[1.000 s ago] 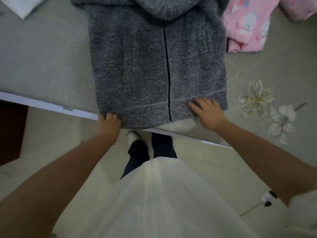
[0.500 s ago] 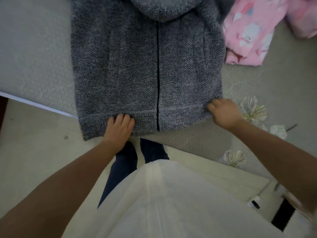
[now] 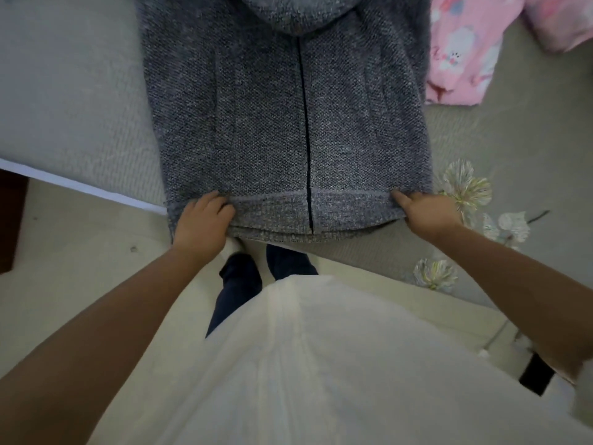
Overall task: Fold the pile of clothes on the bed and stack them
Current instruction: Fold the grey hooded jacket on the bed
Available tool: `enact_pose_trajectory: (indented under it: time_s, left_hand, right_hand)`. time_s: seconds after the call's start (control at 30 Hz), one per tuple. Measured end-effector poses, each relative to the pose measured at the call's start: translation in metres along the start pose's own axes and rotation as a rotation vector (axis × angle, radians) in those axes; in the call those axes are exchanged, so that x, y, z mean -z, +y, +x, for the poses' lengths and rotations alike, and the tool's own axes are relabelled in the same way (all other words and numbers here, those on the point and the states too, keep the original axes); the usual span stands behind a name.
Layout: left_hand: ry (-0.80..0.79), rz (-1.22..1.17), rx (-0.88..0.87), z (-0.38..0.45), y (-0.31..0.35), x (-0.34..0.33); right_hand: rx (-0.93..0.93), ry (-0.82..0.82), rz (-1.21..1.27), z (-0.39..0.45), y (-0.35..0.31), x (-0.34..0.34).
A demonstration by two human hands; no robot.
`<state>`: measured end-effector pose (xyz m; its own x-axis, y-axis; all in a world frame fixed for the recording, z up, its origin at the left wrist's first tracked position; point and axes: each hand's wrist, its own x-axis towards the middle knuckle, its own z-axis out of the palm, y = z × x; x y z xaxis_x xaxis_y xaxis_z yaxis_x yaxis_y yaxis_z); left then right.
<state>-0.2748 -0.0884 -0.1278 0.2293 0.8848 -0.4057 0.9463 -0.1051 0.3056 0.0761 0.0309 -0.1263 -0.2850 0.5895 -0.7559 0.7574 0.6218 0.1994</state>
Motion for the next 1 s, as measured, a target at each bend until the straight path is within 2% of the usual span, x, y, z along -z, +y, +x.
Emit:
enact_pose_trajectory:
  time_s: [0.07,0.13,0.23,0.33,0.4,0.5,0.57,0.63,0.7,0.73,0.9,1.0]
  left_hand:
    - [-0.142,-0.002,0.099,-0.003,-0.005,0.009]
    - [-0.265,0.098,0.189,0.001,-0.011,0.018]
    - [-0.28,0.214,0.182,0.002,-0.01,0.041]
    - [-0.3,0.191,0.206,-0.016,-0.012,0.062]
    - [-0.385,0.153,0.214,-0.035,-0.016,0.075]
    - [-0.678,0.133,0.218,-0.071,-0.024,0.089]
    - [-0.837,0.104,0.236,-0.094,-0.031,0.092]
    - [-0.917,0.068,0.287,-0.114,-0.042,0.095]
    - [-0.89,0.068,0.311,-0.127,-0.054,0.103]
    - [-0.835,0.078,0.305,-0.128,-0.06,0.109]
    - [-0.377,0.087,0.286,-0.101,-0.072,0.148]
    - [-0.122,0.172,0.291,-0.075,-0.07,0.17]
  right_hand:
    - [0.073,0.088,0.014,-0.006,-0.004,0.012]
    - [0.145,0.144,0.037,-0.009,-0.014,0.027]
    - [0.197,0.071,0.097,-0.017,-0.033,0.053]
    - [0.162,0.002,0.159,-0.043,-0.05,0.067]
    - [0.117,-0.1,0.241,-0.068,-0.062,0.074]
    - [0.049,-0.363,0.484,-0.103,-0.088,0.086]
    - [0.041,-0.486,0.5,-0.123,-0.11,0.091]
    - [0.019,-0.583,0.532,-0.138,-0.129,0.092]
    - [-0.031,-0.597,0.581,-0.145,-0.138,0.095]
    - [-0.057,-0.552,0.591,-0.147,-0.139,0.099]
    - [-0.221,-0.032,0.657,-0.139,-0.112,0.131]
    - [-0.346,0.267,0.709,-0.124,-0.085,0.153]
